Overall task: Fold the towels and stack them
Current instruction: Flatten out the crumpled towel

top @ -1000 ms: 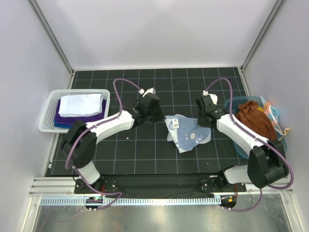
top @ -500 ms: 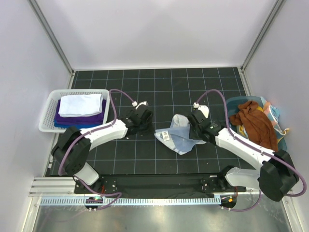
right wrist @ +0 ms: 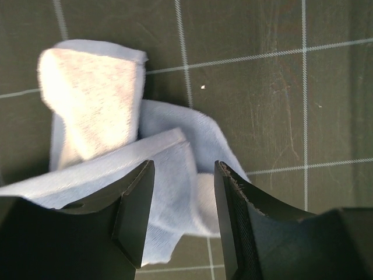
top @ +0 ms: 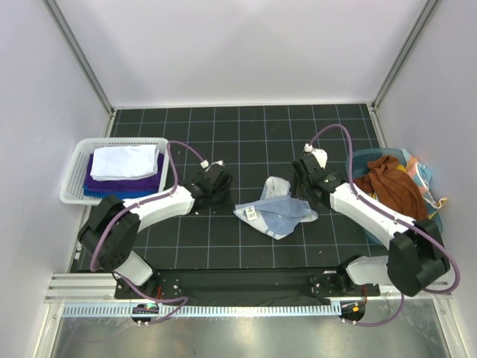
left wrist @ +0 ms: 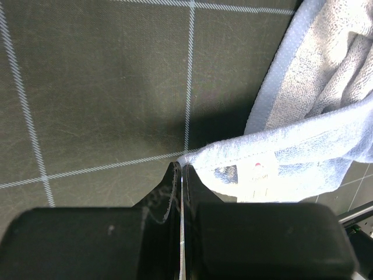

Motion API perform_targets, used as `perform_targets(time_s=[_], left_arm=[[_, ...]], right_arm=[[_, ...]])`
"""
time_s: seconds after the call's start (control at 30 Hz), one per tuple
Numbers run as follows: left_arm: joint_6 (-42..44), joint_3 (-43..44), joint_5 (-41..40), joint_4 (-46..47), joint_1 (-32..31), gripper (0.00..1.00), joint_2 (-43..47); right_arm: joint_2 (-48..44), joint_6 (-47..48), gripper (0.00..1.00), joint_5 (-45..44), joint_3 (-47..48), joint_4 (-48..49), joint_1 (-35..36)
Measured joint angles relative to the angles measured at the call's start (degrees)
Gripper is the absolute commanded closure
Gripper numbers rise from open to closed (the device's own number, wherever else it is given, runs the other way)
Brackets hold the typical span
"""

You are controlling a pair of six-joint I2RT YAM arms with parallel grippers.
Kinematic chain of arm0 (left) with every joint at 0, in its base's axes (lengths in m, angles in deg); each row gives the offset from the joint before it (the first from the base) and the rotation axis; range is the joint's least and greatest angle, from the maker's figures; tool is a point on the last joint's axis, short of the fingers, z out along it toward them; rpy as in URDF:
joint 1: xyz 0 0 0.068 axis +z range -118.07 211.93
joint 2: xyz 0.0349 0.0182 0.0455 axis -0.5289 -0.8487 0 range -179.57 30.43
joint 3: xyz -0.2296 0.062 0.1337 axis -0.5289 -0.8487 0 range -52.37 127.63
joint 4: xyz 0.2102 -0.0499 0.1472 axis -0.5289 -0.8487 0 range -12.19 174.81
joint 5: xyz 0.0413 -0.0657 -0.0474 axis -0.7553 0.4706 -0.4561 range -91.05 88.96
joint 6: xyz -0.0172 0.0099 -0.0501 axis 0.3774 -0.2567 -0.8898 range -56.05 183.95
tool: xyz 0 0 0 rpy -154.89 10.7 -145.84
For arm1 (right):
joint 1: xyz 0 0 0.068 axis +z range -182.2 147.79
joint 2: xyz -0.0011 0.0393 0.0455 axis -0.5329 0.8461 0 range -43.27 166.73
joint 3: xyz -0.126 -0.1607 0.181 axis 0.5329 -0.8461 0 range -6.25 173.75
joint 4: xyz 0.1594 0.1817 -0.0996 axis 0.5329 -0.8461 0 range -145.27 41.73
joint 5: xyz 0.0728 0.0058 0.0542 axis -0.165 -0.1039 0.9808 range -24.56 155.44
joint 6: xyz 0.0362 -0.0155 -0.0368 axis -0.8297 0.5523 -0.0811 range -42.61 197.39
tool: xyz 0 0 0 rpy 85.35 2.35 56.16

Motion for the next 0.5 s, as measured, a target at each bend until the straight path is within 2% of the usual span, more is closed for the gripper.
perform_targets(time_s=[0.13, 0.5], left_arm=[[0.4, 0.0, 0.3, -0.3, 0.9, 1.00, 0.4], [1.5, 0.0, 1.8, -0.3, 2.4, 1.00, 0.5]], right_arm=[[3.2, 0.8, 0.46, 2.8, -0.7, 1.8, -2.3], [3.3, 0.8, 0.47, 10.0, -6.6, 7.3, -2.4]])
